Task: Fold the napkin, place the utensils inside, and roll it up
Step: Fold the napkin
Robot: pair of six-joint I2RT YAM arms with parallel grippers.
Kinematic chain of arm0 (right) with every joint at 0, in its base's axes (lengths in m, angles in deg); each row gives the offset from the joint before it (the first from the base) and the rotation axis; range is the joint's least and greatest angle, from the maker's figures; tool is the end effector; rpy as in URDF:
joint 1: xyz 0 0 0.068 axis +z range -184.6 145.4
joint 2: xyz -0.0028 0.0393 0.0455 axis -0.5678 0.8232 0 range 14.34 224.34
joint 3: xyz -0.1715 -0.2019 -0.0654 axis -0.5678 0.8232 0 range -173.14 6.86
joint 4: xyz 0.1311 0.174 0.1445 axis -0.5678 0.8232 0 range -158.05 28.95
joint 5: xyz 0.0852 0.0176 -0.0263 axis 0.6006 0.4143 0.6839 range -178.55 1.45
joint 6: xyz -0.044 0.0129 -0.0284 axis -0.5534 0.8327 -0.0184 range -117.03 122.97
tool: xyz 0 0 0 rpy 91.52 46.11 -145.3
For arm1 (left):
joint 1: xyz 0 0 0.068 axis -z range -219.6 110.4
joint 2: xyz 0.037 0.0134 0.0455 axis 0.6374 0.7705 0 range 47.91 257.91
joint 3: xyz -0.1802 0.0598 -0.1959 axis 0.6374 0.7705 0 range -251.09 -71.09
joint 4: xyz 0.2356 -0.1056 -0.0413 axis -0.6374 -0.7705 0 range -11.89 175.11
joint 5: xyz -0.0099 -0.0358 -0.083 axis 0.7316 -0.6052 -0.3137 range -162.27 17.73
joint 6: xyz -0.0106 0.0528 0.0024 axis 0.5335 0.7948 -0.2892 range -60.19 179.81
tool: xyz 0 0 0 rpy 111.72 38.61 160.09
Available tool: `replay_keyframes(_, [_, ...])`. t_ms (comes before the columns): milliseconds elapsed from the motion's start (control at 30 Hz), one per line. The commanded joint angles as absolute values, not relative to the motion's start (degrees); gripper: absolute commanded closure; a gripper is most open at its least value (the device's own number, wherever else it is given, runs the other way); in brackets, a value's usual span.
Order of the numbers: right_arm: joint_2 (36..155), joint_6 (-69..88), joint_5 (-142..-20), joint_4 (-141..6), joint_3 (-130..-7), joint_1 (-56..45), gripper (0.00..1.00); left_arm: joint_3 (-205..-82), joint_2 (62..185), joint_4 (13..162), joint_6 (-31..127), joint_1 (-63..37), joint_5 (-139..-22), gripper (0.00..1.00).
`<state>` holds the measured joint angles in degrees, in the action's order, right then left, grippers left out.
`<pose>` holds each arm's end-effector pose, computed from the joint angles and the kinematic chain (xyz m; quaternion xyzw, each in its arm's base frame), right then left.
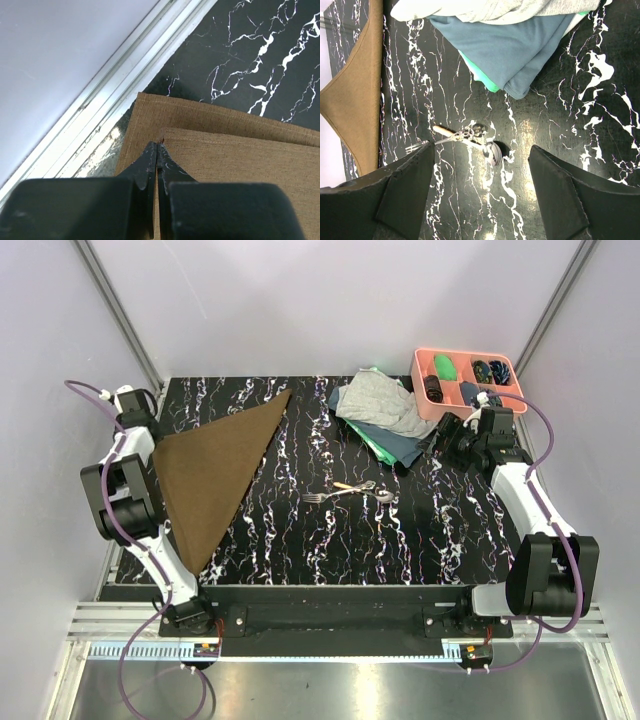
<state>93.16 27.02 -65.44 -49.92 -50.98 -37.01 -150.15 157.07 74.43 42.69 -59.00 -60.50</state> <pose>0.3022 0.0012 0.2734 0.1188 0.8809 0.2567 0.3795 0.4043 0.1501 0.2208 -0.3239 0.8454 0.1014 0.4124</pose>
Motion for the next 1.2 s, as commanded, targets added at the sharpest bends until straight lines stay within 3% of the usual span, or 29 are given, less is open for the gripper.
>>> replay_keyframes(0, [92.38,27.31,-66.32,-50.12,-52.2,-37.15,0.17,-153.09,158.38,76.76,43.03,-59.55,-61.81,1.0])
replay_keyframes(633, [93.0,26.96,-66.41,-47.75,-52.29,-37.15,0.19,-156.87,162.08,74.12,40.57,-61.4,-62.07,1.0])
replay_keyframes(1167, [91.33,26.61,-67.2,-46.96,-50.8,-37.15,0.19,-155.29,157.07,75.53,39.78,-62.1,-61.55,1.0])
